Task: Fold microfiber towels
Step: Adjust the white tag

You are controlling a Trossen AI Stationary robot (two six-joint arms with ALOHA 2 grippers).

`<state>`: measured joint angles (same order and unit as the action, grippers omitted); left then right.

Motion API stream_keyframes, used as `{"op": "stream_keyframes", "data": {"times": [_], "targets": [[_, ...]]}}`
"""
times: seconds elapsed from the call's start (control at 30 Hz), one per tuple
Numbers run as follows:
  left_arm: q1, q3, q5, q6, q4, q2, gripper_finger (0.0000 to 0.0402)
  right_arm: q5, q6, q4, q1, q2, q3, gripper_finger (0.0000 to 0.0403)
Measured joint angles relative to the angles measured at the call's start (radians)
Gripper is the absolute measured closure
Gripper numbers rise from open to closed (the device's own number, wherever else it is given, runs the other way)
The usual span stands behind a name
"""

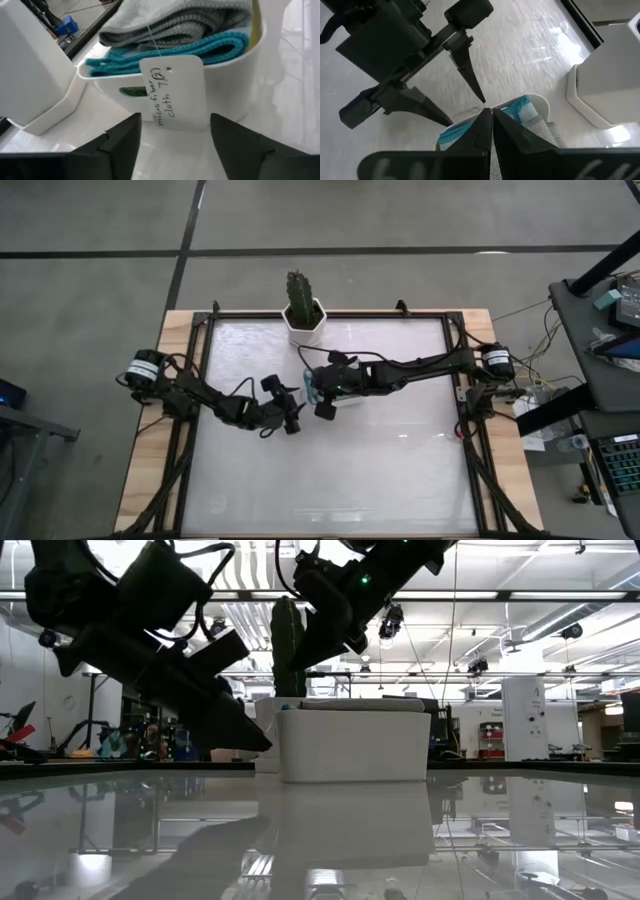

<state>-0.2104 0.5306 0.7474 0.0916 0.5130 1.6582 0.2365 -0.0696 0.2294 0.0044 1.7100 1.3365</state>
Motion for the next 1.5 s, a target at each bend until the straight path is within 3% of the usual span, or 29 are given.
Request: {"op": "stream_keyframes", "data": {"times": [0.53,0.9,1.33,1.5], "targets": [[-0.001,0.001,0.004,-0.027,0.002,-0.007,0.0393,0.000,0.000,-0.001,0.003,0.000,0.000,0.0394],[-0.002,0.067,-0.009,-0.135,0.005,-0.008,0.0400,0.000,0.001,0.000,0.006,0.001,0.000,0.0394],[-0.001,0.074,-0.013,-0.133,0.003,-0.012,0.0400,-0.009,-0.045,0.002,0.011,0.001,-0.012,0.0394],[-0.001,0.079,-0.013,-0.134,0.003,-0.012,0.0400,-0.128,-0.101,0.009,0.011,0.001,-0.017,0.0383]]}}
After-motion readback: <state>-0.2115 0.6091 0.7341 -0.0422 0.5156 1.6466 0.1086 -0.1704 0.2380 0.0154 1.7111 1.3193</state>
